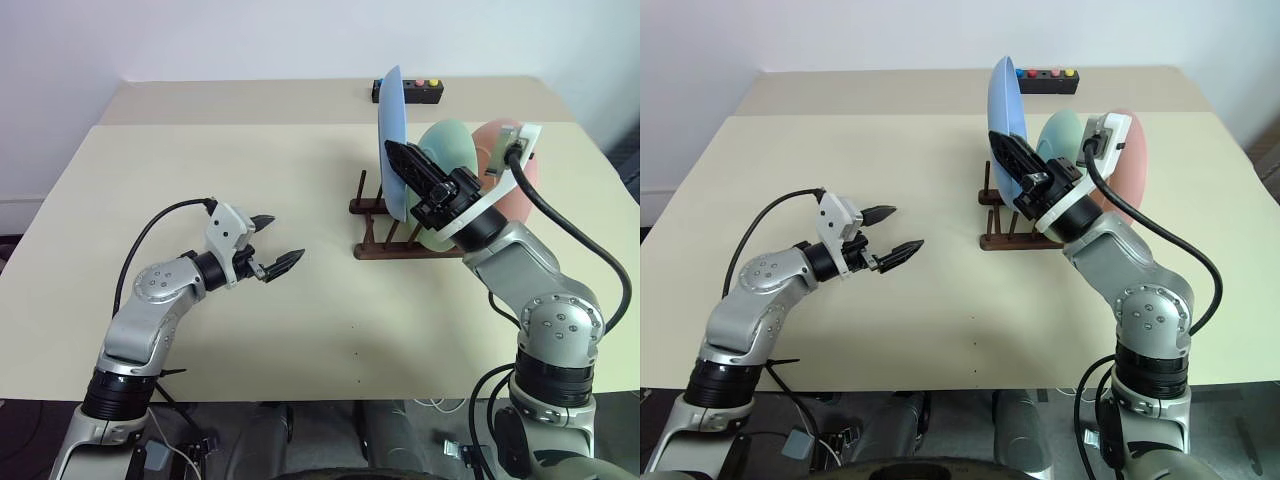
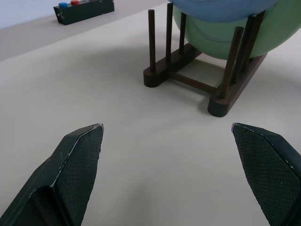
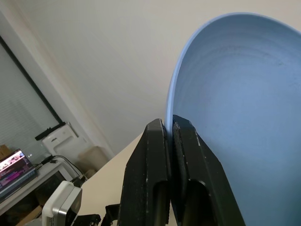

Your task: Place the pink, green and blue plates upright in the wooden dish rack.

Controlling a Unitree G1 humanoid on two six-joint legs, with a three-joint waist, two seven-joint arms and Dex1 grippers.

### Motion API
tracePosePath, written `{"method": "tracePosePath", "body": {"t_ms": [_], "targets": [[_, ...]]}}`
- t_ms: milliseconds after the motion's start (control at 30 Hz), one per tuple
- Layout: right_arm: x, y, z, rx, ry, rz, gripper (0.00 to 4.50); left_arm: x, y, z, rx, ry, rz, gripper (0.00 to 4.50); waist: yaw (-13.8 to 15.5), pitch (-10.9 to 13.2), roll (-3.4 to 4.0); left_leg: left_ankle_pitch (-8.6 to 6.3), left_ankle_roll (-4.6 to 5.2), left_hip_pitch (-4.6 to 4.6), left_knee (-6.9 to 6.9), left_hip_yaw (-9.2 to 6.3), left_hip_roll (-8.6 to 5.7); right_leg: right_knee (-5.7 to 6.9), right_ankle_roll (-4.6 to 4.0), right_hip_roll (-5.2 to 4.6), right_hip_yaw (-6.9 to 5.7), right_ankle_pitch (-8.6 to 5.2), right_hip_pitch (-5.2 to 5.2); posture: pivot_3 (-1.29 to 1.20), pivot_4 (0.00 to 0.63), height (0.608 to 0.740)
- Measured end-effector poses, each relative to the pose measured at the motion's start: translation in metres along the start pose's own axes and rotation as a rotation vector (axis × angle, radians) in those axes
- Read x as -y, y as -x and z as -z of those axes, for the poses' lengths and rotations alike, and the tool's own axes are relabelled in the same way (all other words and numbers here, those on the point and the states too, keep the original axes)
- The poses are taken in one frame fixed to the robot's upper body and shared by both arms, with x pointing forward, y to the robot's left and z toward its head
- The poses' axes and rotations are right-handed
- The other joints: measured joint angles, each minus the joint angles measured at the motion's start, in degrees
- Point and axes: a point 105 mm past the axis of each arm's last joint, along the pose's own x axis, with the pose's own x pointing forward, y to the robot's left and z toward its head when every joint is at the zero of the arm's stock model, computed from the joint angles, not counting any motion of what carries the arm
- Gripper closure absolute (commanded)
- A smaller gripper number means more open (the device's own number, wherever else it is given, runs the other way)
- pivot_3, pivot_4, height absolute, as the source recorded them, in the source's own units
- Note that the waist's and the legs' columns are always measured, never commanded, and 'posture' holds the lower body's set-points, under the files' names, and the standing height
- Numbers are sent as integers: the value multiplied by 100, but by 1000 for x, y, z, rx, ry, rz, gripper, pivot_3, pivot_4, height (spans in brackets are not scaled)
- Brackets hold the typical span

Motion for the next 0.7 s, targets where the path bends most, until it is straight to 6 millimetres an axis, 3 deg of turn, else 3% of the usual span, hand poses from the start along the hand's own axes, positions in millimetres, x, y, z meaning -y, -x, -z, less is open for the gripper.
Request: {"method": "tracePosePath", "body": {"t_ms": [367,700], "targets": [[-23,-6,-13,37,6,-116,4500,0,0,0,-2,-4,-2,18,6,0,1,0,0,0,0,0,0,-1,0,0,0,0,1,0,150,740],[-16,-1,-5,18,-31,-94,4500,0,0,1,-5,-7,0,18,7,0,1,0,0,0,-1,0,0,-2,0,0,0,0,0,0,150,740]]}}
